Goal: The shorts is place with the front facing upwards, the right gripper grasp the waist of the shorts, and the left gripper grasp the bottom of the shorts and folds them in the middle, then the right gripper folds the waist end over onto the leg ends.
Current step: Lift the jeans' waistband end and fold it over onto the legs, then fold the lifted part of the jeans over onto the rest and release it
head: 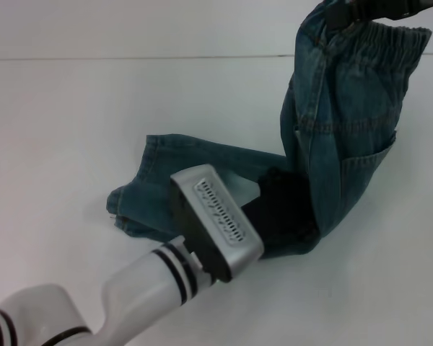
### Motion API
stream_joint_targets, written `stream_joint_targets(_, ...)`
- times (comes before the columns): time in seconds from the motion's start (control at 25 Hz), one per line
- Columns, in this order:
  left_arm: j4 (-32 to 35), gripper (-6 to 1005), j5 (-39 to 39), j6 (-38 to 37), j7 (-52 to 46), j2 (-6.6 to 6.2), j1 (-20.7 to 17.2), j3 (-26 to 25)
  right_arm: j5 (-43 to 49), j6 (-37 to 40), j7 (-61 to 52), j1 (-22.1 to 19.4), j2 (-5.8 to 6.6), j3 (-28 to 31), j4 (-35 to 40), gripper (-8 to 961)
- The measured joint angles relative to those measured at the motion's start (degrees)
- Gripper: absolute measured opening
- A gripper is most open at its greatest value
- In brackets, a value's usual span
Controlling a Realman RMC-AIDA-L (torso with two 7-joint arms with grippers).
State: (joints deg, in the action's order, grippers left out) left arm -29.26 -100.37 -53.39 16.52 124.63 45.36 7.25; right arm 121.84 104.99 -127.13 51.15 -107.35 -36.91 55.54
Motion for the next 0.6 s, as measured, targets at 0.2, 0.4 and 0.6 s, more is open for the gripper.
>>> stream_joint_targets(0.2,1.76,2,-2.95,-4.66,0.35,-0.01,-6.27,-3.11,-0.16,-0.14,0.55,-0.39,0.02,-0.02,-0.13,51)
stream_joint_targets(0.4,3.72,2,-3.46,-7.79,0.23,-0.14,-11.14,-6.26,-0.10,-0.19,1.31,-0.51,0.01,-0.02,-0.92,51)
stream_joint_targets(0.6,5.15,2,-3.49,-13.38,0.18,-0.34,-15.40,-7.93,0.01,-1.24,2.15,0.09,-0.38,-0.38,-2.33,52)
